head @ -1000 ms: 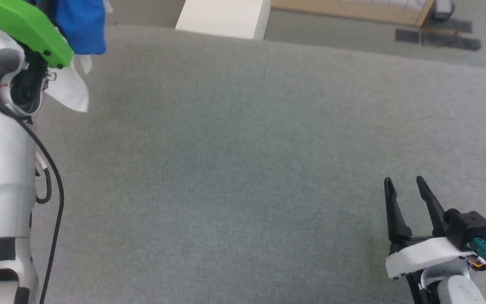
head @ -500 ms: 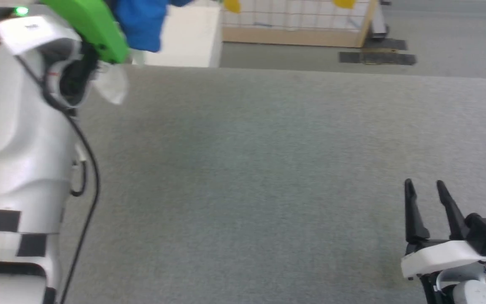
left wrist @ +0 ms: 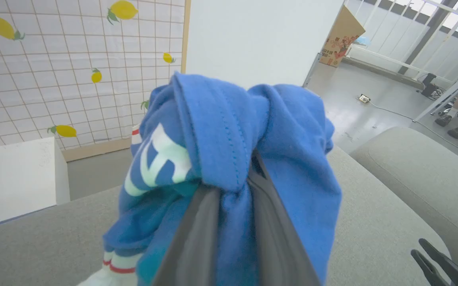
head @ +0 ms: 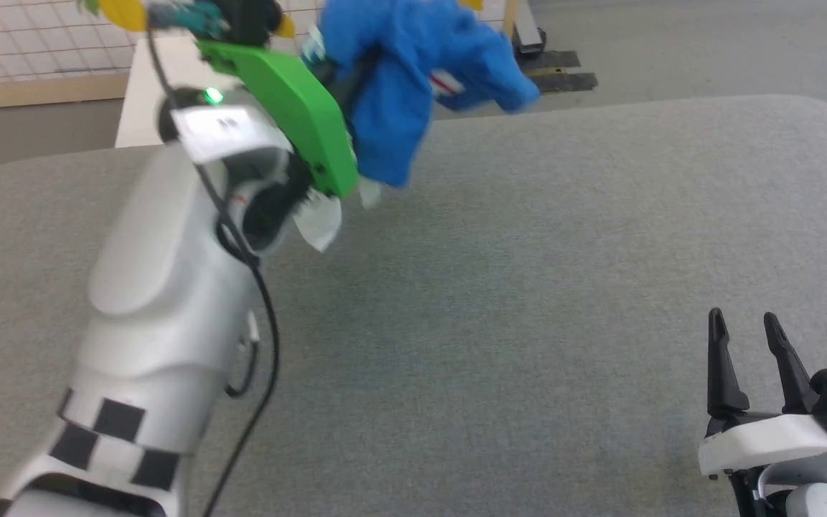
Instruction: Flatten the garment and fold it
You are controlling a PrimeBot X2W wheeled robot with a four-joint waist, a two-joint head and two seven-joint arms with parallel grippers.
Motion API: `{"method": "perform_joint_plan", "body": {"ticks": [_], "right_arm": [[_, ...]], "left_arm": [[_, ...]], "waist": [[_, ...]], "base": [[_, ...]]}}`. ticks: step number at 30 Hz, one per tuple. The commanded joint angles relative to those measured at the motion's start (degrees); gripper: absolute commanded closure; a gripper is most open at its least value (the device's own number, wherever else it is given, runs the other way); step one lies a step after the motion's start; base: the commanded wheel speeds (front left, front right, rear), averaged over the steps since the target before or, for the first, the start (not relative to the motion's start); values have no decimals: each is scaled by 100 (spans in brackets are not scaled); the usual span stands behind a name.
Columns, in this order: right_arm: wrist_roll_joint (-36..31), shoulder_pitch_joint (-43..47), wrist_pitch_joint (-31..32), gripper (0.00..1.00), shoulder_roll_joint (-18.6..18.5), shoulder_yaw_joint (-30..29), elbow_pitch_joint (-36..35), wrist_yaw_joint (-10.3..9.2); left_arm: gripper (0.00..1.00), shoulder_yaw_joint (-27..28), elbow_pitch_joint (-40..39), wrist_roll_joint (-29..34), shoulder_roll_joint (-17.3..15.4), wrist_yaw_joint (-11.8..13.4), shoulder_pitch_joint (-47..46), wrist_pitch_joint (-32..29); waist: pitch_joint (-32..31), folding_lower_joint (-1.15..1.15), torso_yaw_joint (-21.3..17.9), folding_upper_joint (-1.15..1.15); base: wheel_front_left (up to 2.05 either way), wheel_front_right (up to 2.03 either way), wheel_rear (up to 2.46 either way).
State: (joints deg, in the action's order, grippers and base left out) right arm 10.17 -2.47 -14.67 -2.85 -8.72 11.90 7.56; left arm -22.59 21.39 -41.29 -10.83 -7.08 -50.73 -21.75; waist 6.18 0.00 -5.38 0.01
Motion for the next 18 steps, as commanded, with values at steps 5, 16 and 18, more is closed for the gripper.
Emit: {"method": "perform_joint_plan", "body": {"ticks": [5, 16, 18], "right_arm": [[41, 37, -32, 0, -3, -13, -31, -8], [41, -63, -32, 0, -3, 77, -32, -8], [38, -62, -32, 0, -3, 86, -30, -8]], "left_arm": [[100, -384, 273, -52, 236, -24, 597, -155], [100, -1214, 1665, 43, 440, 45, 1428, -1085], [100, -1264, 1807, -32, 484, 43, 1473, -1272]], "waist": [[212, 0, -134, -1], [365, 0, -30, -1], [370, 0, -5, -1]], "base": [[0, 0, 0], [0, 0, 0], [0, 0, 0]]}}
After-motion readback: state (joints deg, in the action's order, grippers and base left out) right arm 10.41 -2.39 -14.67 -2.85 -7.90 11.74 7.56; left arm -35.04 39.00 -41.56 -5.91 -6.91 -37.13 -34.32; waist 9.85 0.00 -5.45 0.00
